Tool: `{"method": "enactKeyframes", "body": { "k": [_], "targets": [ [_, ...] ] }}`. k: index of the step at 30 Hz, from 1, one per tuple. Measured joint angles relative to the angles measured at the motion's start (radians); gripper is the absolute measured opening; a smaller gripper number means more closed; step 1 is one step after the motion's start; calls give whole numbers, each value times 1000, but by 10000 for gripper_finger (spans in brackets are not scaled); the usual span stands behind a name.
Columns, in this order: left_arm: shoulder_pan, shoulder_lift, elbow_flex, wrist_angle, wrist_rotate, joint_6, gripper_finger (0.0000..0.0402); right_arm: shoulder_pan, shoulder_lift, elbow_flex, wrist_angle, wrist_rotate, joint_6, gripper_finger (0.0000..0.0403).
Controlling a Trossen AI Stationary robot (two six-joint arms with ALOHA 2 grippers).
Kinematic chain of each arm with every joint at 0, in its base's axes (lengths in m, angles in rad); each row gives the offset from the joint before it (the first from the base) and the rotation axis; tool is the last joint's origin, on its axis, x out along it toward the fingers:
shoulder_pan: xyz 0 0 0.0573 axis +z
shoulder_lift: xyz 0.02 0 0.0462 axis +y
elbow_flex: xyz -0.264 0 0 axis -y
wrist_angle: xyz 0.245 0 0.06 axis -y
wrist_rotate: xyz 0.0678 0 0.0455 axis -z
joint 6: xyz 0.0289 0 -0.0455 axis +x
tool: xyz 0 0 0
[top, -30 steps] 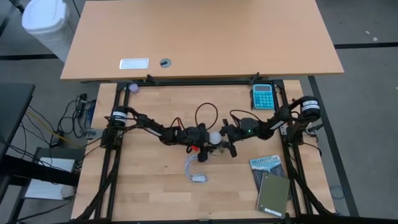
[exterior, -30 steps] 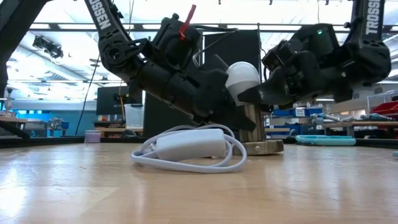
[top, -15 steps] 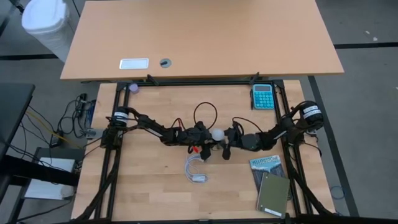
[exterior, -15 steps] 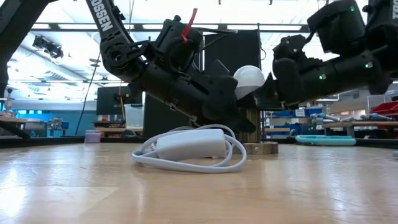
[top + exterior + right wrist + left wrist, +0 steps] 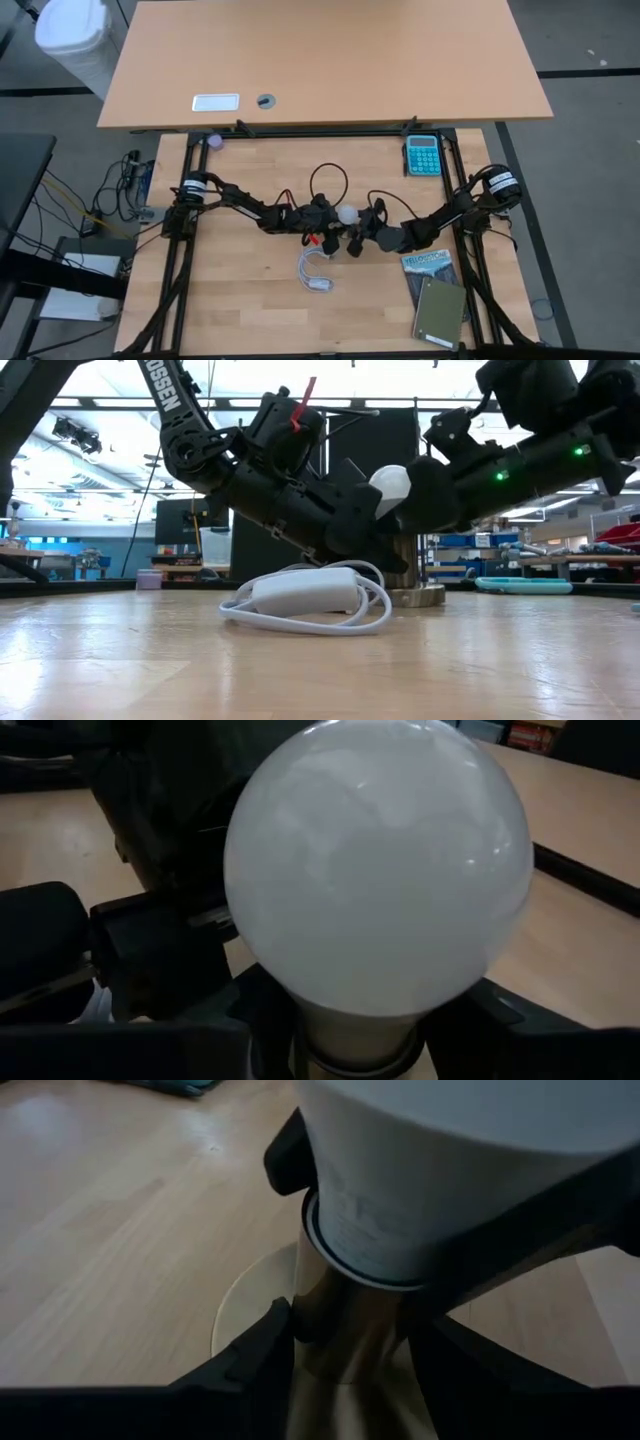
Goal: Screw lightbulb
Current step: Insert the lightbulb into the desk lamp
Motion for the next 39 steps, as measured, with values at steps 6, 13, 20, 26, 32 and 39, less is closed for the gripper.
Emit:
{"method": "enactKeyframes", "body": {
  "k": [6, 13, 20, 26, 32, 39],
  "targets": [
    [1, 0, -1, -3, -1, -2, 188, -21, 0, -6, 3, -63, 35, 210],
    [1, 0, -1, -4, 10, 14, 188, -34, -26, -32, 8, -162, -3, 278],
    [2, 0, 0, 3, 67, 31, 188, -90, -111, -157, 106, -419, -52, 330],
    [3, 0, 0, 5, 88, 38, 188, -173, -110, -245, 227, -630, -76, 339],
    [3, 0, 0, 5, 133, 37, 188, -256, -110, -273, 249, -818, -103, 339],
    [3, 0, 0, 5, 191, 48, 188, -347, -111, -276, 271, -1015, -151, 339]
  ]
}}
